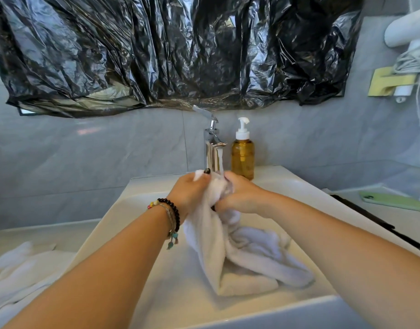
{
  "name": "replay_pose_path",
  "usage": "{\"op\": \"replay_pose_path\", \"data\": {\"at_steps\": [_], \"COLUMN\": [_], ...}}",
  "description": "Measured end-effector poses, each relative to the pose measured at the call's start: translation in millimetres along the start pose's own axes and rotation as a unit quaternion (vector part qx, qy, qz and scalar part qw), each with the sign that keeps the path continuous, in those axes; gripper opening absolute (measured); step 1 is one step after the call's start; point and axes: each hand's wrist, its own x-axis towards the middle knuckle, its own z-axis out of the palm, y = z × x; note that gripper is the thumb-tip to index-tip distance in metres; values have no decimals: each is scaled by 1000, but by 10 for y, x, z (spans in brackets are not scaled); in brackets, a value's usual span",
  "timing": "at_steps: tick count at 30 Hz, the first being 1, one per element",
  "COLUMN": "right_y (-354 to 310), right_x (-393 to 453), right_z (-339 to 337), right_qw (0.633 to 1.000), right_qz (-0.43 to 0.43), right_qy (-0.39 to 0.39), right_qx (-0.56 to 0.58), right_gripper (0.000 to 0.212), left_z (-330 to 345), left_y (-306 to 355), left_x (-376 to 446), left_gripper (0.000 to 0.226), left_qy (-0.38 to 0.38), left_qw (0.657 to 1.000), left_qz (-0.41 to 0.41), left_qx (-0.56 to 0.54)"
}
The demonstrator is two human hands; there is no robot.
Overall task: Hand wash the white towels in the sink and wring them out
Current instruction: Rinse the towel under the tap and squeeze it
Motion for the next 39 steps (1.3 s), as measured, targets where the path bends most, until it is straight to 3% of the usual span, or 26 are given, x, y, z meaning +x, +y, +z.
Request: {"op": "replay_pose_path", "data": {"at_steps": [3, 7, 9, 12, 14, 17, 19, 21, 23, 25, 27, 28, 29, 31, 33, 34, 36, 39], "right_y": [-84, -99, -26, 113, 165, 95, 38, 10, -17, -40, -41, -50, -52, -61, -64, -72, -94, -222], "right_x": [88, 209, 229, 206, 174, 54, 3, -22, -72, -103, -140, -164, -178, -191, -204, -218, -247, -280], "right_z": [-5, 28, 20, -42, -120, -188, -141, -43, -9, -28, -48, -44, -29, 12, 36, 31, -23, -180], "right_qw": [1000, 985, 978, 982, 970, 932, 949, 960, 919, 863, 810, 800, 809, 869, 929, 948, 967, 957], "right_qz": [6, 21, 18, 19, 75, 160, 167, 201, 223, 215, 213, 206, 193, 169, 145, 131, 114, 123], "right_qy": [-6, 19, 44, 47, 72, 165, 200, 183, 139, 94, 78, 72, 64, 66, 104, 125, 166, 218], "right_qx": [-16, -171, -201, -180, -221, -280, -176, 72, 295, 447, 541, 559, 552, 459, 325, 262, 158, 144], "right_gripper": [28, 30, 33, 19, 32, 29, 18, 7, 12, 24, 41, 47, 48, 35, 16, 18, 38, 29], "left_z": [-94, -244, -294, -288, -251, -203, -180, -143, -113, -88, -57, -38, -19, -14, -83, -136, -246, -394], "left_y": [34, 44, 6, -44, -59, -59, -38, -15, 41, 102, 126, 127, 117, 99, 79, 86, 120, 193], "left_x": [30, 62, 66, 43, 27, 68, 88, 93, 56, -12, -46, -61, -71, -64, -46, -60, -97, -144], "left_gripper": [32, 45, 47, 37, 41, 46, 46, 37, 25, 21, 22, 20, 16, 14, 30, 37, 46, 54], "left_qy": [36, -6, -64, -107, -100, -34, 6, 20, -8, -66, -105, -102, -77, 21, 120, 148, 173, 187], "left_qw": [998, 992, 988, 984, 982, 988, 992, 989, 980, 975, 975, 980, 988, 999, 985, 976, 964, 951], "left_qz": [-6, -57, -82, -80, -79, -100, -119, -128, -132, -131, -116, -105, -88, -45, -24, -30, -46, -43], "left_qx": [46, 113, 117, 117, 140, 115, 32, -75, -150, -167, -158, -139, -104, 12, 123, 158, 199, 244]}}
